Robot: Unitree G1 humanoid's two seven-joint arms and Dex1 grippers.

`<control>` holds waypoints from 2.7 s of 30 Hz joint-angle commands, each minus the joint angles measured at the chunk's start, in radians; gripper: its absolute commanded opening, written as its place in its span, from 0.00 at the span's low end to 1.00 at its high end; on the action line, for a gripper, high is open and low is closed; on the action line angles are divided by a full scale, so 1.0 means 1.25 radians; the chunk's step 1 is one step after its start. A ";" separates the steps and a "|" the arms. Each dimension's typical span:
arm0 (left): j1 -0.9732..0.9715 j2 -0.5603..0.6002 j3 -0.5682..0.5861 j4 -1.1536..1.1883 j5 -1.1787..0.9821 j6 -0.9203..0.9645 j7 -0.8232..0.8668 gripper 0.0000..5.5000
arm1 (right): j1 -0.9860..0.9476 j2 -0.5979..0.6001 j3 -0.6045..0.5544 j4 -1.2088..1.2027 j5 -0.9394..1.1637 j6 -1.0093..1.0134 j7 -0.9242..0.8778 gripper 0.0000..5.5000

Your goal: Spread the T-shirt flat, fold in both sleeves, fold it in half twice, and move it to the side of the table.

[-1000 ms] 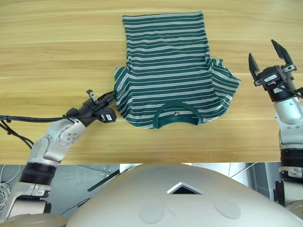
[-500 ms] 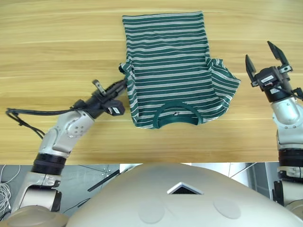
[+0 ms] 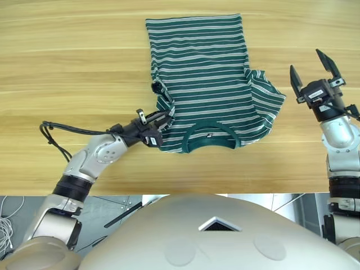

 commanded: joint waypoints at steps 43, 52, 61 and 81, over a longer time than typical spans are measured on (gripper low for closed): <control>0.154 0.063 0.120 -0.112 -0.103 0.011 0.004 0.98 | 0.044 -0.115 0.235 0.100 -0.391 0.003 -0.082 0.52; 0.151 0.050 0.130 -0.112 -0.098 0.006 0.005 0.98 | 0.016 -0.137 0.263 0.173 -0.385 -0.004 -0.122 0.49; 0.158 0.046 0.134 -0.119 -0.100 0.004 0.004 0.98 | 0.009 -0.148 0.292 0.201 -0.382 -0.023 -0.141 0.20; 0.168 0.039 0.137 -0.136 -0.104 0.000 0.003 0.98 | 0.011 -0.149 0.297 0.180 -0.361 -0.046 -0.182 0.00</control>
